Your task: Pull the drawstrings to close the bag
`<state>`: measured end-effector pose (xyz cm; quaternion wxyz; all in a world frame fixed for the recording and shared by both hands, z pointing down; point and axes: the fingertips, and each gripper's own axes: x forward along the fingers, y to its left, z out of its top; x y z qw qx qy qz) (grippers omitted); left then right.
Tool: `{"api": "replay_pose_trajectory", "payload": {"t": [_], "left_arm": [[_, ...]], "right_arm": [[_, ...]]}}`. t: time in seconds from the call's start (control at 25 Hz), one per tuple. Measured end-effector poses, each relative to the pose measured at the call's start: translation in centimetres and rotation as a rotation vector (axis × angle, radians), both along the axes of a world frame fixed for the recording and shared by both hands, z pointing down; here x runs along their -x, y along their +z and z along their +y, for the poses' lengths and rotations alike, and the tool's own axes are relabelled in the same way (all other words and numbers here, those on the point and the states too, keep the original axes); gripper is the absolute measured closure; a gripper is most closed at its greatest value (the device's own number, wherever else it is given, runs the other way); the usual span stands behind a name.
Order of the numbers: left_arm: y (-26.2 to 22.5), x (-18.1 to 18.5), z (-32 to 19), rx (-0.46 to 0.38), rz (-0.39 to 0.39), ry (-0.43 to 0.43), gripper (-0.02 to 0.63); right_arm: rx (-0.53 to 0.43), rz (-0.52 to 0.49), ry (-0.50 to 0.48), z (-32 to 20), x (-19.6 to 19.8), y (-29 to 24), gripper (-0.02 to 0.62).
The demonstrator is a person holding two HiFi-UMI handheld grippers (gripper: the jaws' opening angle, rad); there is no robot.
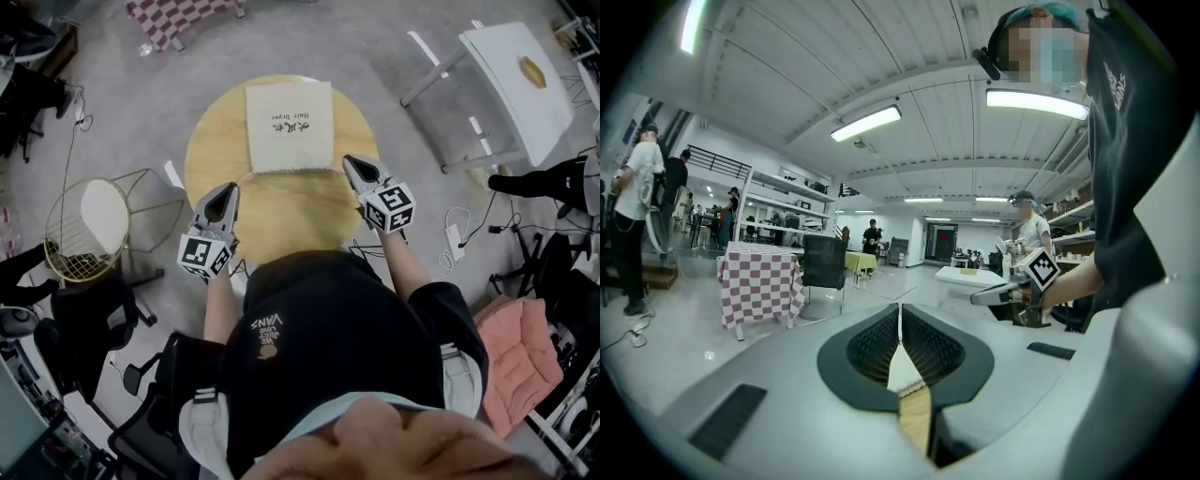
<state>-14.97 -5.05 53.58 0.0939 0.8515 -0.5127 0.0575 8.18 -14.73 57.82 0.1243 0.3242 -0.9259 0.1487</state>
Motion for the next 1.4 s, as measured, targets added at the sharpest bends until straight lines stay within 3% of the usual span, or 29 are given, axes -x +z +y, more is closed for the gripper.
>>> {"api": "replay_pose_trajectory", "payload": {"t": [0.28,0.56,0.64,0.68,1.4], "left_arm": [[0.8,-0.4,0.2,0.018,0.009,0.000,0.603],[1.3,-0.4,0.4,0.037,0.011,-0.011,0.603],[1.4,-0.5,0.4,0.040,0.010,-0.010,0.603],[1.4,-0.6,0.4,0.041,0.011,-0.010,0.603],[2.6,0.2,1.1,0.073,0.022,-0.039,0.603]], "right_arm": [[0.022,0.136,-0.099,-0.1,0.2,4.9,0.594],[0.102,0.169,-0.121,-0.1,-0.3,8.6,0.594],[0.122,0.180,-0.120,-0.1,-0.4,9.4,0.502],[0.131,0.186,-0.124,-0.1,-0.3,9.8,0.497],[0.163,0.364,-0.371,0.6,0.7,14.5,0.497]]}}
